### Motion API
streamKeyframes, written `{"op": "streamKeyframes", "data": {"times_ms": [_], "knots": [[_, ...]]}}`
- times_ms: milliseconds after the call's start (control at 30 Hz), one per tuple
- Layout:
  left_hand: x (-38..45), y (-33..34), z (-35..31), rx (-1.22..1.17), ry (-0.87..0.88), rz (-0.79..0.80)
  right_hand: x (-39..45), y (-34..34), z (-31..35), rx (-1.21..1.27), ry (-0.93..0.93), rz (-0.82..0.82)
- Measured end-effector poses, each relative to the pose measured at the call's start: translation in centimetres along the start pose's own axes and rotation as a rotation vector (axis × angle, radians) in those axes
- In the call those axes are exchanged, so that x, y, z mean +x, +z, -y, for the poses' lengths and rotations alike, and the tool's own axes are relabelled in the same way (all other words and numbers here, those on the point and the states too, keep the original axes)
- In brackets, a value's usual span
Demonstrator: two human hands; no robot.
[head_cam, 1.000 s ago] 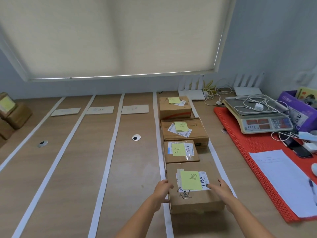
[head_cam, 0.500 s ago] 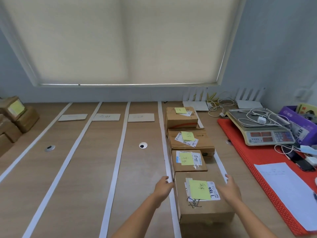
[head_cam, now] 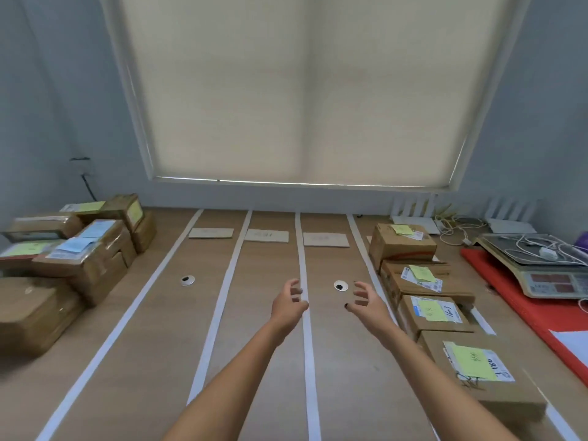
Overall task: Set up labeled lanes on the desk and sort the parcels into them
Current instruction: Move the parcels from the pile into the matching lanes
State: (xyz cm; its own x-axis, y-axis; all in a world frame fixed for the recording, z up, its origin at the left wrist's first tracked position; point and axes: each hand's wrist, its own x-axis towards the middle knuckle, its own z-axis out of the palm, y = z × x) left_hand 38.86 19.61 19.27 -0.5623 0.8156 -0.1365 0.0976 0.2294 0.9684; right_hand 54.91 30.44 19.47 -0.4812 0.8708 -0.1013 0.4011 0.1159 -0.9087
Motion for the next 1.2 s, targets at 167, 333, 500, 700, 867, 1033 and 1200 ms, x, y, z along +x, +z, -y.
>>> {"op": "streamKeyframes", "data": {"times_ms": [167, 333, 500, 700, 867, 1033, 1200], "knots": [[-1.4, -7.9, 0.6, 0.026, 0.033, -0.033, -1.8, 7.9, 4.5, 0.010, -0.074, 0.034], [-1.3, -12.5, 1.0, 0.027, 0.046, -0.078, -2.0, 12.7, 7.2, 0.030, -0.129, 0.105], [-0.7, -15.2, 1.5, 0.035, 0.027, -0.071, -0.9, 16.2, 9.0, 0.053, -0.155, 0.148], [2.1, -18.2, 2.1, 0.039, 0.047, -0.090, 0.9, 21.9, 10.3, 0.065, -0.195, 0.212], [4.4, -21.0, 3.9, 0.053, 0.048, -0.030, 2.3, 27.0, 10.8, 0.086, -0.162, 0.249], [7.0, -27.6, 6.7, 0.053, 0.050, -0.015, 4.4, 33.5, 12.2, 0.151, -0.125, 0.226], [8.6, -38.8, 10.2, 0.095, 0.024, 0.012, 4.8, 43.9, 14.8, 0.183, -0.064, 0.199]]}}
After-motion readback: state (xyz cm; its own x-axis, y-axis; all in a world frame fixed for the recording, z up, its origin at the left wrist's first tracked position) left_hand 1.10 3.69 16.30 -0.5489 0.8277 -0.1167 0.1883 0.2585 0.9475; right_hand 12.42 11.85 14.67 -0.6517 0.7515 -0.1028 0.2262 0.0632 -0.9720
